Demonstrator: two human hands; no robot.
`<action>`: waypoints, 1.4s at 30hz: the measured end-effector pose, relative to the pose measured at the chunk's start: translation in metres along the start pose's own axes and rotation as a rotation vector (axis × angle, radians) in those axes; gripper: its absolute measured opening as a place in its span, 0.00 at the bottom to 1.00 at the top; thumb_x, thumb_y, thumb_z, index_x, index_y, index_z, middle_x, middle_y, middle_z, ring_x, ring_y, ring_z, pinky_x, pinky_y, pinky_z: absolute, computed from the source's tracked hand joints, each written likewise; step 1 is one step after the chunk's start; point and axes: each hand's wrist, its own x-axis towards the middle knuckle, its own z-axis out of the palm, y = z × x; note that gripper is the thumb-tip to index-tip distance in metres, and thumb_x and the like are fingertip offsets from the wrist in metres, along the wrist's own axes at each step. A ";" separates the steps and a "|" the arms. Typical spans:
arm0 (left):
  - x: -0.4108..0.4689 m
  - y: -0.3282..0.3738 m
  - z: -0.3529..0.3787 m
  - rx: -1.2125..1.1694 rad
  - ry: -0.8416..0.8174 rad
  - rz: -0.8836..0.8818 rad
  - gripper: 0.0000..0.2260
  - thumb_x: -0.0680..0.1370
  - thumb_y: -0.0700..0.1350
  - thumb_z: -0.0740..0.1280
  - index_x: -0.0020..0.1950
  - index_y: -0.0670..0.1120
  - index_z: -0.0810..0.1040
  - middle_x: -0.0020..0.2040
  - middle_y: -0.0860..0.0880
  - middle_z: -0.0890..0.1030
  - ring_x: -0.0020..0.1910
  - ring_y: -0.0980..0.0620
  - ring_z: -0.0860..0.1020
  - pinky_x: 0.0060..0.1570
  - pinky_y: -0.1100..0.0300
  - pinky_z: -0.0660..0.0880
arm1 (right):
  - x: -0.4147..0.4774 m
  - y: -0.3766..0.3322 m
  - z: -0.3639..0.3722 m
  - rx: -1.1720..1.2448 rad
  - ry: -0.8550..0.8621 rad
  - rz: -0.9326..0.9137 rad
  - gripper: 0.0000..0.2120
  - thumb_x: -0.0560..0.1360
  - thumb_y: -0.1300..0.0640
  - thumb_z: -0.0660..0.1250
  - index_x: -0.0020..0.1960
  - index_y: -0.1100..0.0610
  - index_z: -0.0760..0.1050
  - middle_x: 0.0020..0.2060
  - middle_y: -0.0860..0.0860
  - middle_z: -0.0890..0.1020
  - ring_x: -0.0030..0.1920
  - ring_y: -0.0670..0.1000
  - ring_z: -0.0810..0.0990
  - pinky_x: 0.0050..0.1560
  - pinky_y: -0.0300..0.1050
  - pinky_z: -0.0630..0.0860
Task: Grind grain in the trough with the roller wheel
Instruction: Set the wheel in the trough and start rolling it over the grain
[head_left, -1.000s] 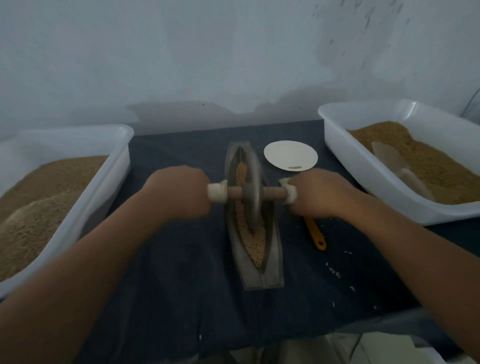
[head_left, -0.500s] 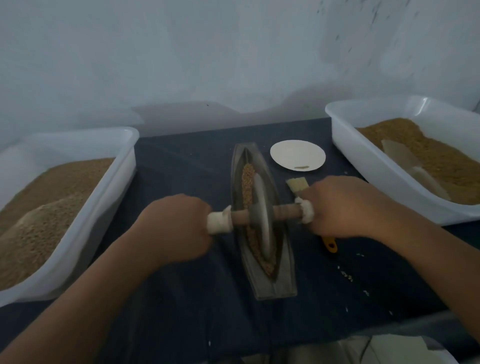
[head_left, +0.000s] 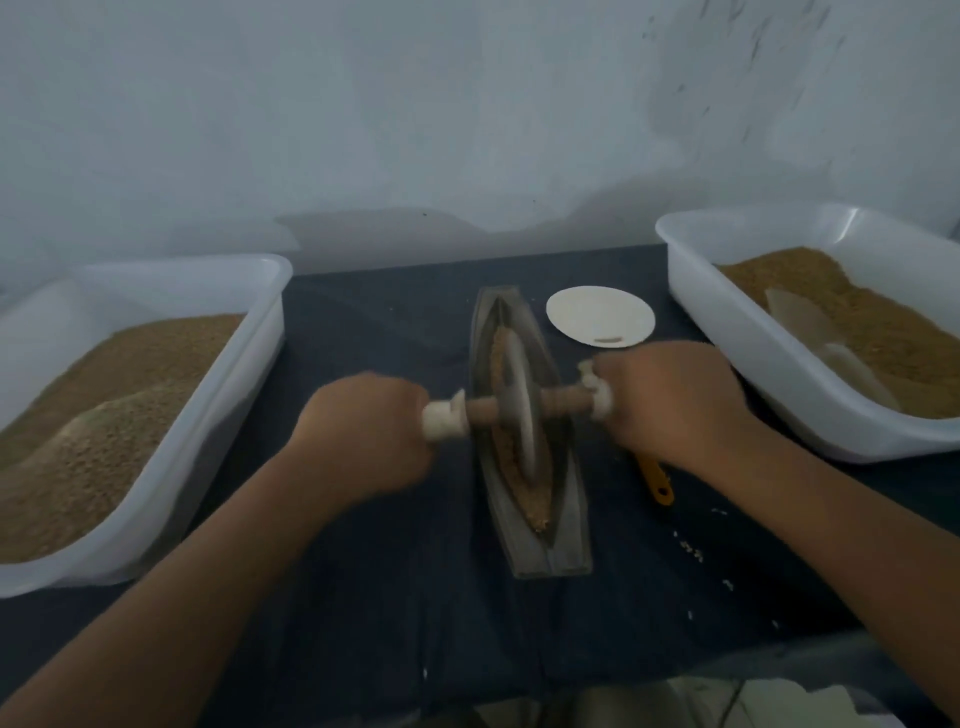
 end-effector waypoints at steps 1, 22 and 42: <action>-0.016 0.001 0.002 -0.015 0.027 0.017 0.10 0.67 0.61 0.64 0.34 0.56 0.70 0.30 0.57 0.74 0.29 0.58 0.72 0.28 0.60 0.65 | -0.016 0.001 0.000 -0.036 0.040 -0.025 0.10 0.74 0.44 0.71 0.42 0.48 0.73 0.28 0.40 0.65 0.28 0.39 0.62 0.31 0.35 0.65; -0.006 0.002 0.014 0.075 0.186 -0.042 0.13 0.68 0.58 0.65 0.31 0.55 0.64 0.26 0.56 0.66 0.24 0.57 0.61 0.27 0.63 0.55 | -0.004 -0.002 0.000 -0.043 0.181 -0.098 0.22 0.68 0.45 0.72 0.33 0.43 0.57 0.24 0.42 0.64 0.25 0.40 0.62 0.25 0.38 0.60; 0.029 0.003 0.005 0.037 0.044 -0.092 0.09 0.71 0.57 0.65 0.36 0.54 0.72 0.34 0.55 0.76 0.31 0.53 0.73 0.32 0.58 0.69 | 0.022 -0.005 0.001 -0.068 0.109 0.001 0.16 0.76 0.47 0.70 0.36 0.45 0.65 0.29 0.44 0.71 0.29 0.45 0.71 0.31 0.45 0.73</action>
